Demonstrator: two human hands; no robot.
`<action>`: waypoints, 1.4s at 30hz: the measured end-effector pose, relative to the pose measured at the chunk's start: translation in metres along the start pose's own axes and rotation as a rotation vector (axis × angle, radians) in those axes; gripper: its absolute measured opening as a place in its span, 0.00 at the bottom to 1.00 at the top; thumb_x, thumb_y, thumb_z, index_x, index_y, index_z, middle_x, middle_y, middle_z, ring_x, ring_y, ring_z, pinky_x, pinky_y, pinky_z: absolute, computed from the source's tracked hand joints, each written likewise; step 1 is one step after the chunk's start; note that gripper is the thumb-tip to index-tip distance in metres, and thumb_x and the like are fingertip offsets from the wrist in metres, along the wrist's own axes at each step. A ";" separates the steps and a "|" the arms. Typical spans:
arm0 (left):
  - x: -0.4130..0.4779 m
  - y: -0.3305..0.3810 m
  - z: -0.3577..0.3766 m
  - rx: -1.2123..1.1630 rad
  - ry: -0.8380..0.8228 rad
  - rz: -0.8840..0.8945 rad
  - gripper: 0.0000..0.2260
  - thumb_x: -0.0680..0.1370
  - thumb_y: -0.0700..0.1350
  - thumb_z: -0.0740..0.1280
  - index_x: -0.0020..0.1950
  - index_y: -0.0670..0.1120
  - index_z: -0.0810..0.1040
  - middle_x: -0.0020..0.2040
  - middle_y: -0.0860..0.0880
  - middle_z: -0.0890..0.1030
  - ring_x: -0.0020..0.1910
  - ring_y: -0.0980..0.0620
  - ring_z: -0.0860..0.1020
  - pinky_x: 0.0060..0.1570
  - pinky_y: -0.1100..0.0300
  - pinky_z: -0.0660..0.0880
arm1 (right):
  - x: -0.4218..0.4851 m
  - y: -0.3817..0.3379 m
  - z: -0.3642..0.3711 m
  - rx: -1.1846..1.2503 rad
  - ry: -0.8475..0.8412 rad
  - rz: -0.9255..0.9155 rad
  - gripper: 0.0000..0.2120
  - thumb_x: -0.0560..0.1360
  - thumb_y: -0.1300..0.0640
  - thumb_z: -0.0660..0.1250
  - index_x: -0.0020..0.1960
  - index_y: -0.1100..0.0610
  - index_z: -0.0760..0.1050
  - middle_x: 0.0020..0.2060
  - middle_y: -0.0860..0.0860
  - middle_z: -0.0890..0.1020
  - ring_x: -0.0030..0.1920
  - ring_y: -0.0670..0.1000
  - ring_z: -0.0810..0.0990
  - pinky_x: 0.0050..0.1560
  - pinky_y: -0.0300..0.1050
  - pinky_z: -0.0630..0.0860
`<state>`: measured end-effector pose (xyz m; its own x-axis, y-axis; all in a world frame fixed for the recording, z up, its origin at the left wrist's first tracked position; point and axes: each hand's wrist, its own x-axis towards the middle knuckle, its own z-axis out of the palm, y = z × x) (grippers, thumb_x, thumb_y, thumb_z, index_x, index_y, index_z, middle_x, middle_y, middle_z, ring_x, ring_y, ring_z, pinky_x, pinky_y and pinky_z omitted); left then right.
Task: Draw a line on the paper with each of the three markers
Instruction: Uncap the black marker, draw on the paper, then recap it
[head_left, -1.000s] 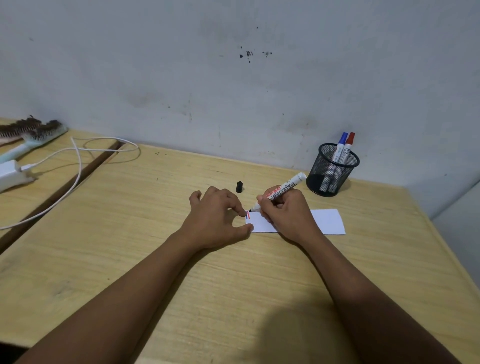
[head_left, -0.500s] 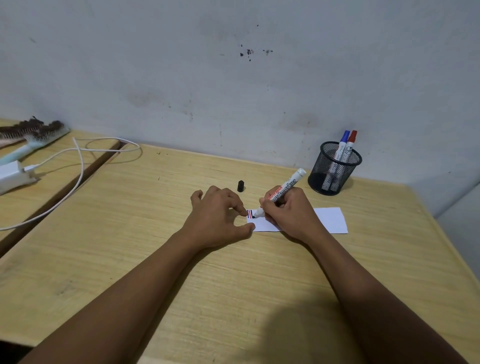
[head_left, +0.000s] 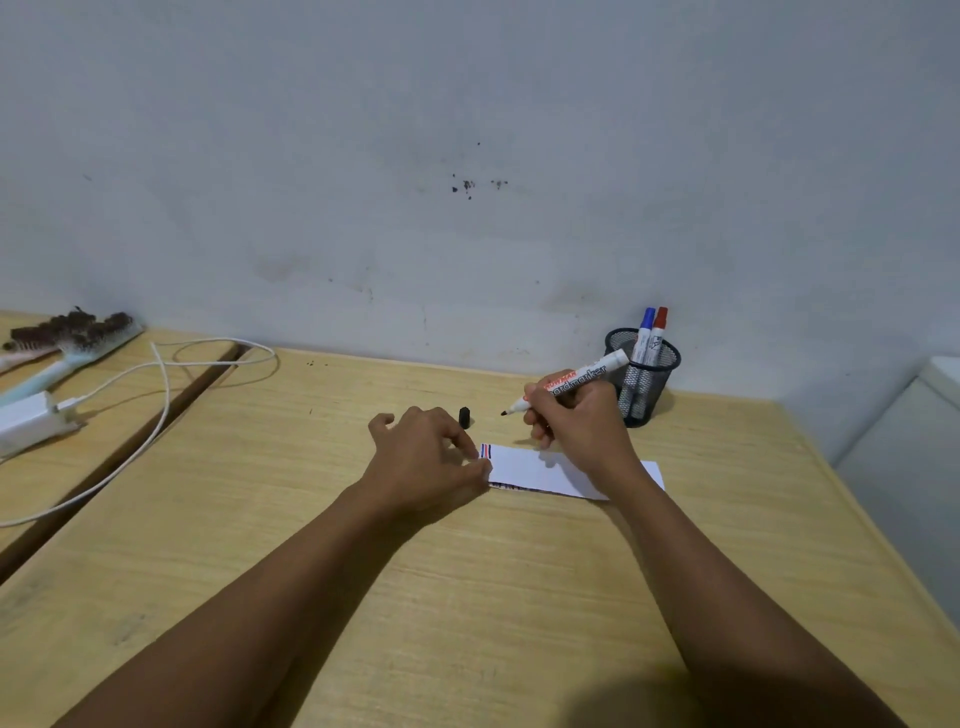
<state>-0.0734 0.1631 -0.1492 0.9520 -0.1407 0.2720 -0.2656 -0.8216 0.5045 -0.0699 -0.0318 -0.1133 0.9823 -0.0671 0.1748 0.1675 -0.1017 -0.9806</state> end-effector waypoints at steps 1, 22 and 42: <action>0.001 0.000 -0.001 -0.028 0.055 -0.024 0.12 0.66 0.62 0.71 0.35 0.54 0.79 0.46 0.60 0.80 0.51 0.61 0.75 0.63 0.48 0.55 | 0.003 0.001 -0.001 0.006 0.009 0.008 0.10 0.78 0.61 0.69 0.46 0.70 0.80 0.31 0.58 0.80 0.27 0.50 0.76 0.28 0.43 0.75; 0.046 0.050 -0.044 -0.663 0.003 -0.106 0.06 0.75 0.47 0.74 0.51 0.48 0.84 0.43 0.49 0.86 0.40 0.53 0.80 0.41 0.61 0.73 | 0.006 -0.042 -0.023 0.219 0.144 0.054 0.08 0.79 0.61 0.67 0.44 0.64 0.79 0.29 0.55 0.80 0.26 0.50 0.75 0.26 0.40 0.73; 0.045 0.092 -0.064 -0.781 -0.120 0.044 0.09 0.80 0.49 0.68 0.55 0.48 0.86 0.41 0.54 0.83 0.38 0.57 0.75 0.40 0.65 0.70 | -0.003 -0.076 -0.031 0.252 0.045 -0.088 0.11 0.80 0.59 0.67 0.42 0.64 0.81 0.30 0.56 0.79 0.27 0.51 0.74 0.28 0.41 0.71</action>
<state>-0.0652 0.1165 -0.0376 0.9363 -0.2592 0.2370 -0.2909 -0.1942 0.9368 -0.0883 -0.0543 -0.0365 0.9594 -0.1131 0.2585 0.2730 0.1409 -0.9516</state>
